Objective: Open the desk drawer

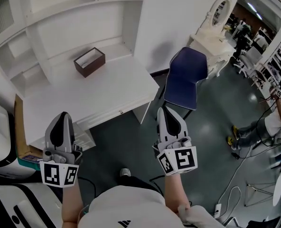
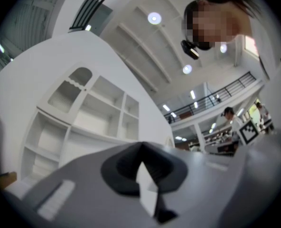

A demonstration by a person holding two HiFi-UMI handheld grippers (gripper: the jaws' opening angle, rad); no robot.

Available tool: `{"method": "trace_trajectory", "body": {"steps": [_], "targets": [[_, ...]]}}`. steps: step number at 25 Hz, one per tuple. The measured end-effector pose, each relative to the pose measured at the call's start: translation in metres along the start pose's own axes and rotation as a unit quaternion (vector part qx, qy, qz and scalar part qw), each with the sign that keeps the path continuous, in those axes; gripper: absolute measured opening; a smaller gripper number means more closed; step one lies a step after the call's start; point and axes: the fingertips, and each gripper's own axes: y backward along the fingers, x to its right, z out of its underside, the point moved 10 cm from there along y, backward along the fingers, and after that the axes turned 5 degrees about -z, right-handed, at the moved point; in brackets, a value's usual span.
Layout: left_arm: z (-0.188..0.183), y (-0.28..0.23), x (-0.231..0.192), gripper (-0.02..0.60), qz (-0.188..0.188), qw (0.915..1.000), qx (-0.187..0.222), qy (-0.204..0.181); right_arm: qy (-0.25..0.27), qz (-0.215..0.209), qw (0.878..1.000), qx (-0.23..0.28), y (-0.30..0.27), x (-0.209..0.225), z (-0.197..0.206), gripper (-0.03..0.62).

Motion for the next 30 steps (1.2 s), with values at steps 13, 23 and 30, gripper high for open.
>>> {"method": "trace_trajectory", "body": {"steps": [13, 23, 30], "targets": [[0.021, -0.052, 0.003, 0.006, -0.013, 0.9997, -0.004, -0.020, -0.012, -0.051, 0.999, -0.002, -0.071, 0.039, 0.021, -0.012], [0.042, -0.066, -0.025, 0.006, -0.042, 0.9982, -0.035, -0.026, -0.035, -0.092, 0.994, -0.043, -0.121, 0.032, 0.058, -0.012], [0.057, -0.086, -0.047, 0.006, -0.028, 0.9982, -0.050, -0.016, -0.057, -0.104, 0.989, -0.089, -0.154, 0.024, 0.093, -0.012]]}}
